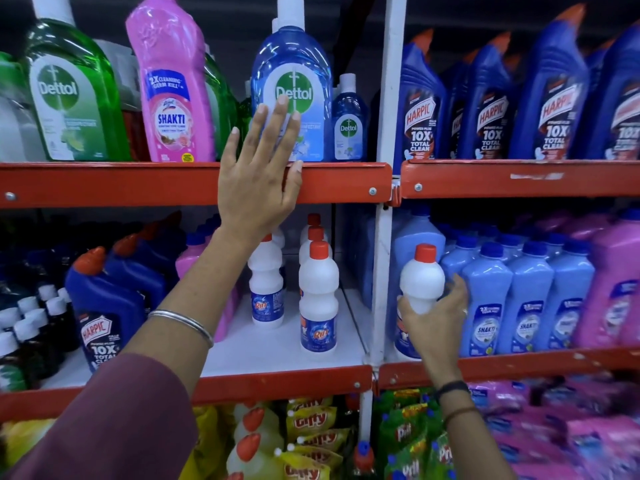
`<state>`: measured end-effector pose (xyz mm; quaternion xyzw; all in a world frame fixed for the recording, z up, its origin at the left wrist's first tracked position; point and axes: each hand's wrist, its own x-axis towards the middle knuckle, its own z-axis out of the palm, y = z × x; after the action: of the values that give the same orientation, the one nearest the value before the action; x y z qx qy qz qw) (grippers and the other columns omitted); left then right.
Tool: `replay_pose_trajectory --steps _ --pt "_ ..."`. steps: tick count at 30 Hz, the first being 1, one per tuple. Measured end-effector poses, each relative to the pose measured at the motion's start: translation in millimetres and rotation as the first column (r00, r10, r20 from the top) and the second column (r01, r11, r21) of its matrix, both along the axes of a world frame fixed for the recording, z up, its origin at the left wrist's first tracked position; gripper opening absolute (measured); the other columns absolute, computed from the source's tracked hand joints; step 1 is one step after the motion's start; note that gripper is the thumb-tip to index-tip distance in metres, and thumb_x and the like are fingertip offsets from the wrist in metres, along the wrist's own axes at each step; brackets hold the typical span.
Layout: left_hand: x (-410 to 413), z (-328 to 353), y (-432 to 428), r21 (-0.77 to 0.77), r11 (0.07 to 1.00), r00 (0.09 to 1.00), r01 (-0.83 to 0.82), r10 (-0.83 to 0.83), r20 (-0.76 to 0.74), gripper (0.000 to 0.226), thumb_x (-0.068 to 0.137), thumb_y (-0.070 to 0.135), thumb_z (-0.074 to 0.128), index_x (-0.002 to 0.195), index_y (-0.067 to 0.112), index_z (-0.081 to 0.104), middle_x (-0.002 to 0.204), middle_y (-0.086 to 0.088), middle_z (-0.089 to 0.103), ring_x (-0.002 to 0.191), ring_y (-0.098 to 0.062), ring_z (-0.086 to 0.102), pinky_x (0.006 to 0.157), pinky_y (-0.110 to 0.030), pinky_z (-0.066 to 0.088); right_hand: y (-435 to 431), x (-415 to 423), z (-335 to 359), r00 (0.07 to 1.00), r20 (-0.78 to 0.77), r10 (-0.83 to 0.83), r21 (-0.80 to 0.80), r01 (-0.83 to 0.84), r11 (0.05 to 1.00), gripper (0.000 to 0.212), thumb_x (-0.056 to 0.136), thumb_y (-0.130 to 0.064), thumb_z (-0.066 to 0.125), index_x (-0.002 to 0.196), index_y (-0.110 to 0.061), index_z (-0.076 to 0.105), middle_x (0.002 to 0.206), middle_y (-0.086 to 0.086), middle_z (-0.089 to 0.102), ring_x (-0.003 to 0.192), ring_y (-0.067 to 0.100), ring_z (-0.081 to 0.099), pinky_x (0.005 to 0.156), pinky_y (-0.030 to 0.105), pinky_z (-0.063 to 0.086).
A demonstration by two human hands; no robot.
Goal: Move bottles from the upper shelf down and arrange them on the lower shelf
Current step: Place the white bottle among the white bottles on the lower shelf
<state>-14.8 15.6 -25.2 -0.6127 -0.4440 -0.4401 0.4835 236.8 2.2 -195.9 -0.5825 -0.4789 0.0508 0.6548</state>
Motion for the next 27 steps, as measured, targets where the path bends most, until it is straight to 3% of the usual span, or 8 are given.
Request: replay_pose_trajectory --steps 2,9,15,18,22,27 --pt "0.0 -0.1 0.0 0.001 1.000 1.000 0.004 -0.004 -0.001 0.056 0.099 0.033 0.036 0.152 0.020 0.024 0.159 -0.003 0.024 0.148 -0.021 0.021 0.116 -0.047 0.024 1.8 3.2 -2.2 0.999 0.000 0.038 -0.072 -0.038 0.997 0.084 0.070 -0.023 0.078 0.136 -0.007 0.030 0.131 0.021 0.053 0.116 0.040 0.053 0.087 0.046 0.048" --pt "-1.6 -5.6 0.8 0.008 0.999 0.999 -0.040 0.040 -0.001 0.054 0.101 0.038 0.030 0.152 0.021 0.023 0.159 -0.002 0.024 0.148 -0.022 0.021 0.117 -0.046 0.023 -5.5 7.5 1.9 0.993 0.059 0.100 -0.099 -0.094 0.991 0.075 0.065 -0.031 0.082 0.125 -0.014 0.039 0.121 0.015 0.062 0.108 0.039 0.057 0.076 0.048 0.052" --pt "-21.2 -15.0 -8.2 -0.011 1.000 1.000 -0.012 0.012 -0.015 0.051 0.100 0.036 0.036 0.149 0.025 0.031 0.158 -0.001 0.027 0.148 -0.023 0.020 0.118 -0.049 0.016 -38.4 -12.1 8.4 0.998 -0.053 0.041 0.028 -0.040 0.999 0.078 0.061 -0.034 0.084 0.125 -0.021 0.041 0.122 0.010 0.061 0.109 0.034 0.058 0.083 0.051 0.052" --pt "-48.6 -20.9 -16.3 -0.001 0.999 0.999 -0.042 0.042 0.034 0.050 0.100 0.035 0.038 0.148 0.024 0.033 0.159 -0.001 0.027 0.148 -0.023 0.019 0.119 -0.049 0.012 -55.3 -25.2 24.4 0.999 -0.038 0.024 0.082 -0.021 0.996 0.076 0.061 -0.034 0.085 0.124 -0.021 0.044 0.119 0.007 0.064 0.104 0.031 0.060 0.080 0.047 0.052" --pt "-91.7 -23.6 -24.9 -0.013 0.997 0.991 -0.076 0.077 0.108 0.053 0.100 0.037 0.036 0.150 0.022 0.029 0.160 -0.004 0.024 0.148 -0.025 0.016 0.118 -0.053 0.011 -77.3 -53.5 44.0 0.986 -0.072 0.150 0.108 -0.141 0.984 0.073 0.060 -0.033 0.085 0.120 -0.020 0.047 0.108 -0.006 0.058 0.096 0.017 0.055 0.081 0.040 0.050" --pt "-138.3 -21.8 -28.2 -0.009 0.991 0.985 -0.132 0.132 0.115 0.055 0.100 0.044 0.032 0.151 0.025 0.025 0.161 -0.003 0.021 0.149 -0.023 0.015 0.118 -0.052 0.011 -79.1 -113.2 50.6 0.941 -0.027 0.337 0.053 -0.335 0.941 0.066 0.058 -0.035 0.085 0.111 -0.030 0.045 0.107 -0.010 0.058 0.097 0.015 0.058 0.081 0.035 0.050"
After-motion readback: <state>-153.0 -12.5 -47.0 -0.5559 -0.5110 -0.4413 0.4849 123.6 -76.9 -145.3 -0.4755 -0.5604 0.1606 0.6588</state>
